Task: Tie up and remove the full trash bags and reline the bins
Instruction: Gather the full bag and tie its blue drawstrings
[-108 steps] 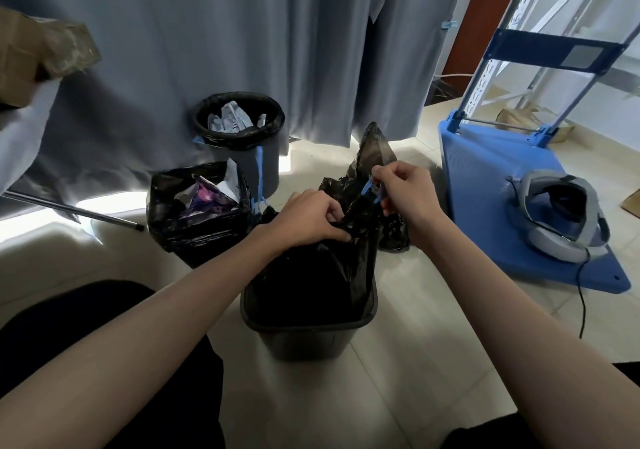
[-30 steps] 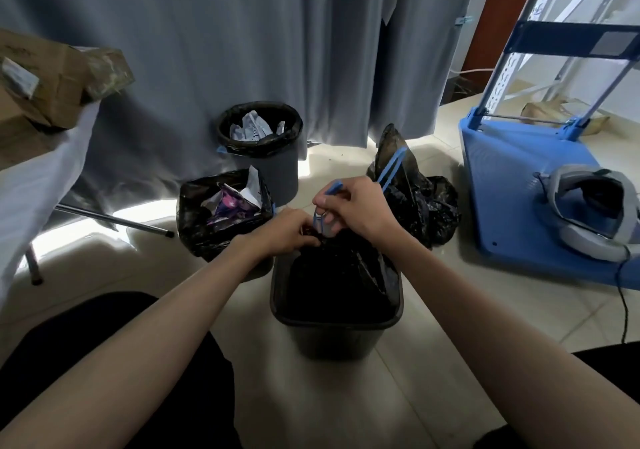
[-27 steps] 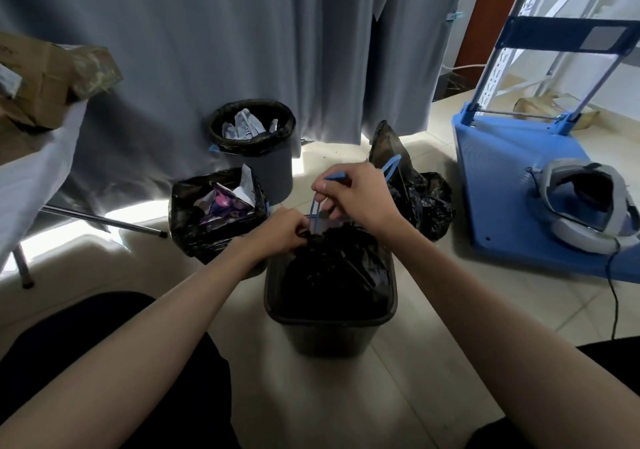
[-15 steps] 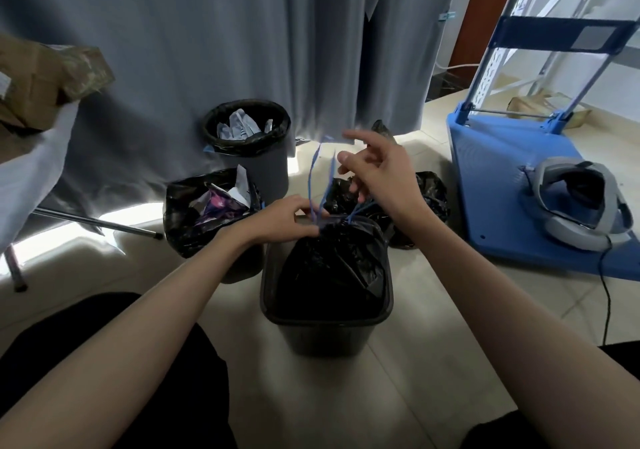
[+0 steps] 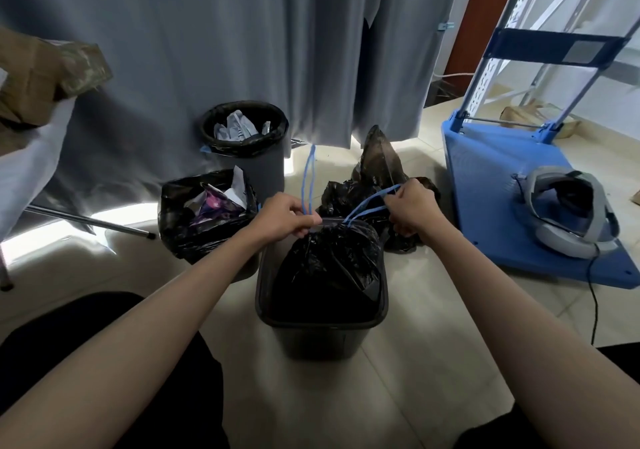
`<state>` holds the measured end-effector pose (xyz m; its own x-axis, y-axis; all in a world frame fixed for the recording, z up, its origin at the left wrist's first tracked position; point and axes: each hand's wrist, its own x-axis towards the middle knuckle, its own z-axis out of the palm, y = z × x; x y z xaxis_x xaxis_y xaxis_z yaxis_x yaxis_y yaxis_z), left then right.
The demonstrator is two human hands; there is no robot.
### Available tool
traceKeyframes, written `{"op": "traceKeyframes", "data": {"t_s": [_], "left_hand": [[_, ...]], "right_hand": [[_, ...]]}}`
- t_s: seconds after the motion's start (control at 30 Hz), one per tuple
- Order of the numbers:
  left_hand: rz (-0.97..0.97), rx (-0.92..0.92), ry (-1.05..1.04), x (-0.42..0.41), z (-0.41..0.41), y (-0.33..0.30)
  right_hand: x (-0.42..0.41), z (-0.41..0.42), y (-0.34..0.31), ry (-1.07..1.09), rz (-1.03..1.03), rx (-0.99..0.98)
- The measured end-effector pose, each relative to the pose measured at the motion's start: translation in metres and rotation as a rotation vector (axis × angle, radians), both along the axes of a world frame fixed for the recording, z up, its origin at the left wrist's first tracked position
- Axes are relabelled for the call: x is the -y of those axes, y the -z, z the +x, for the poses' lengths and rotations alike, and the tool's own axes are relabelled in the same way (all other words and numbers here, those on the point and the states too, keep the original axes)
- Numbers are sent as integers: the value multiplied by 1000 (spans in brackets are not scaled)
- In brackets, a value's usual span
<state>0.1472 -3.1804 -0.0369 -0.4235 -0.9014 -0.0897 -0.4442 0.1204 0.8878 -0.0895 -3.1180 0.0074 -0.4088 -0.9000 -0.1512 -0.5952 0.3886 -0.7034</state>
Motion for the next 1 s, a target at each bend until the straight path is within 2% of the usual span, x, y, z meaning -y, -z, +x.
{"op": "traceKeyframes", "data": {"t_s": [0.1,0.13,0.23,0.37,0.53,0.63,0.77,0.9,1.0], "left_hand": [[86,-82,-75,0,1,-2],[108,-98,-88,0,2,-2],[157,-132,-102,-1,4,-5],[197,-206,-90,-5,3,-10],[233,-229,-65,-6,2,-11],[272,-268,-64,-5,1,-11],[316,-318,-96,-7,0,-12],[283,-295,-118,-6,1,-16],[220,-268,-96,-7,3,-22]], "right_hand": [[-2,-4,1,-71,168,-111],[-3,-4,1,-135,232,-81],[-8,7,-5,-360,333,227],[-5,23,-2,-415,249,513],[0,23,10,-416,141,671],[2,24,17,-370,38,790],[3,27,21,-246,-40,1098],[6,32,28,-189,-82,1155],[11,36,34,-156,-123,1079]]}}
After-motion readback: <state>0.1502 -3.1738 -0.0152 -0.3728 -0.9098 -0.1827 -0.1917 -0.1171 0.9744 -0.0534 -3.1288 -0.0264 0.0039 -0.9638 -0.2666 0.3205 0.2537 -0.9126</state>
